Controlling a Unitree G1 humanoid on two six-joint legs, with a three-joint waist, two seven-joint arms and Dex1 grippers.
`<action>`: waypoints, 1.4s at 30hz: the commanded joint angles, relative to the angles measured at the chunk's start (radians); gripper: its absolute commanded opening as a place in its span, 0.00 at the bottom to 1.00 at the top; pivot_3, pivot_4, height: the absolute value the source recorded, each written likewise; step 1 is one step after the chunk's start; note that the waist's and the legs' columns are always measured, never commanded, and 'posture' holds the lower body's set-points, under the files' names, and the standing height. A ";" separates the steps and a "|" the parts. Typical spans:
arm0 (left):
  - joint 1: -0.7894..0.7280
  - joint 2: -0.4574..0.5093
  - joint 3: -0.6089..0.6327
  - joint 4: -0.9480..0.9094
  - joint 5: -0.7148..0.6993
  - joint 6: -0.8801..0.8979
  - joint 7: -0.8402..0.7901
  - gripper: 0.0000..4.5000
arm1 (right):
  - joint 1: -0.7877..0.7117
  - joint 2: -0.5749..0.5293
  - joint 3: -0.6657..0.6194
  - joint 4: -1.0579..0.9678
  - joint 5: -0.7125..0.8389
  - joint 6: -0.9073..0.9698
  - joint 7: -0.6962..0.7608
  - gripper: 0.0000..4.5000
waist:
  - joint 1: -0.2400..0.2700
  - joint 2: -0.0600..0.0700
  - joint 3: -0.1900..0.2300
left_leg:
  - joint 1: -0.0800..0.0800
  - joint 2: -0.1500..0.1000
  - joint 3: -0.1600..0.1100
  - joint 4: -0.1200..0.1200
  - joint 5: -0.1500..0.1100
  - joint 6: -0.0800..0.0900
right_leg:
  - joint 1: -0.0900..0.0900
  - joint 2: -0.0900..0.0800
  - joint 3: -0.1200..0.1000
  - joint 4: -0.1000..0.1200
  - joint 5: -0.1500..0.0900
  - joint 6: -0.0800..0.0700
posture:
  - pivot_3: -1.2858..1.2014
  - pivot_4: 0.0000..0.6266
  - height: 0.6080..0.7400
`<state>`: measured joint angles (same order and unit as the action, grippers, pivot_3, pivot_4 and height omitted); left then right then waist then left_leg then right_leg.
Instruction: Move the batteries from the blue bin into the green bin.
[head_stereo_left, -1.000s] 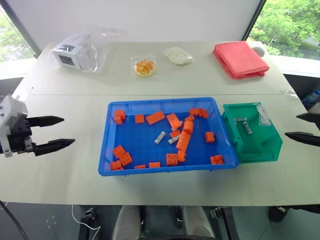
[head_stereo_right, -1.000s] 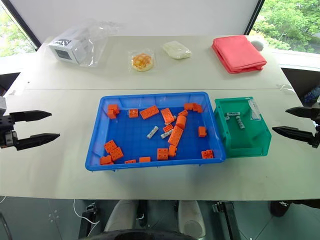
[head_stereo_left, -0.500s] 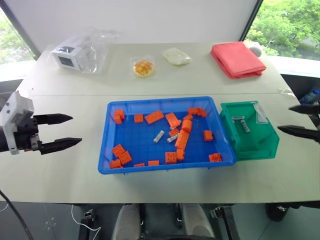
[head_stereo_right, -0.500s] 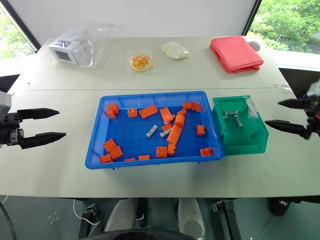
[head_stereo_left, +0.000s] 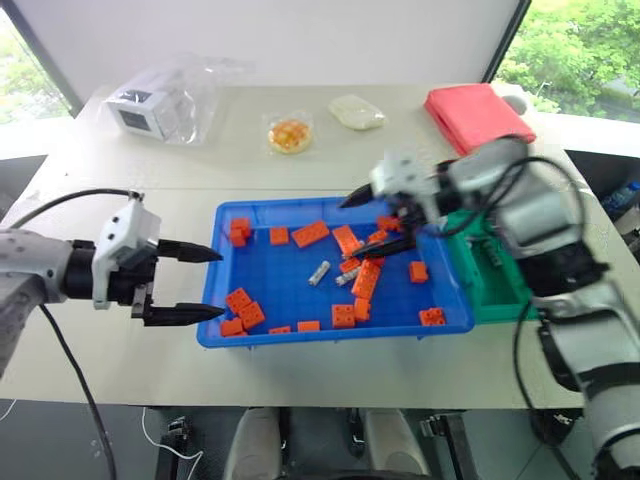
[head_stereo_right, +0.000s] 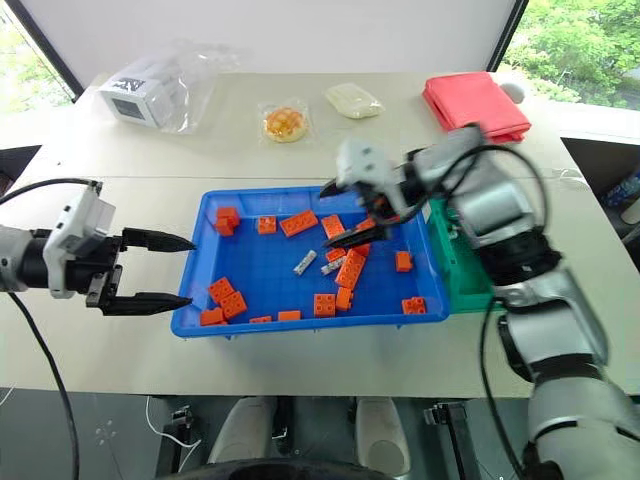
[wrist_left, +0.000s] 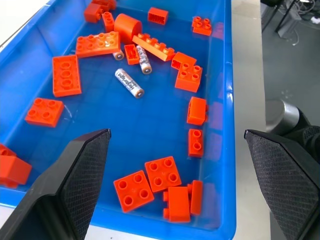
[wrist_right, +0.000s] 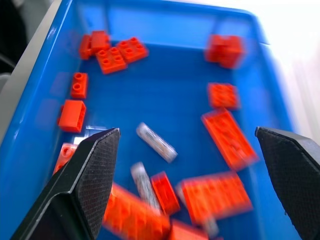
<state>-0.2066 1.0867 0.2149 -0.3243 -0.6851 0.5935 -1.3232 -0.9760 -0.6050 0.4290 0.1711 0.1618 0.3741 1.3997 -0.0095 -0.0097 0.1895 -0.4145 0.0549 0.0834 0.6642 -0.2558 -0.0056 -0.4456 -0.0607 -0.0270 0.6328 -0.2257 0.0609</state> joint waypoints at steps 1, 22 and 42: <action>-0.025 -0.004 0.011 -0.021 -0.005 -0.006 0.017 1.00 | -0.028 0.034 0.049 0.066 -0.074 -0.070 0.016 0.99 | 0.002 0.000 0.000 | -0.001 -0.001 0.000 0.001 0.000 0.000 | 0.000 -0.001 0.000 0.000 -0.001 -0.001 | 0.52 0.24 0.95; -0.010 -0.025 0.045 -0.079 -0.049 0.028 0.106 1.00 | -0.039 0.257 0.128 0.434 -0.293 -0.301 -0.040 0.69 | -0.009 -0.002 -0.001 | 0.002 -0.001 -0.003 0.002 0.001 -0.001 | 0.002 0.000 -0.001 0.004 0.001 0.001 | 0.52 0.24 0.95; -0.196 -0.110 -0.148 0.064 0.030 -0.036 0.027 1.00 | 0.089 -0.192 -0.435 -0.288 0.045 0.535 -0.080 0.01 | 0.022 -0.002 0.000 | 0.001 -0.003 -0.003 0.002 0.001 -0.001 | 0.001 -0.003 -0.002 0.005 0.001 0.002 | 0.52 0.24 0.95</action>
<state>-0.3820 0.9760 0.0703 -0.2688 -0.6666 0.5824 -1.2801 -0.9113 -0.7440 0.0822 -0.0607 0.1751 0.8456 1.3266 0.0126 -0.0117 0.1892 -0.4136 0.0517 0.0795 0.6660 -0.2553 -0.0063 -0.4433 -0.0631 -0.0294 0.6358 -0.2253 0.0618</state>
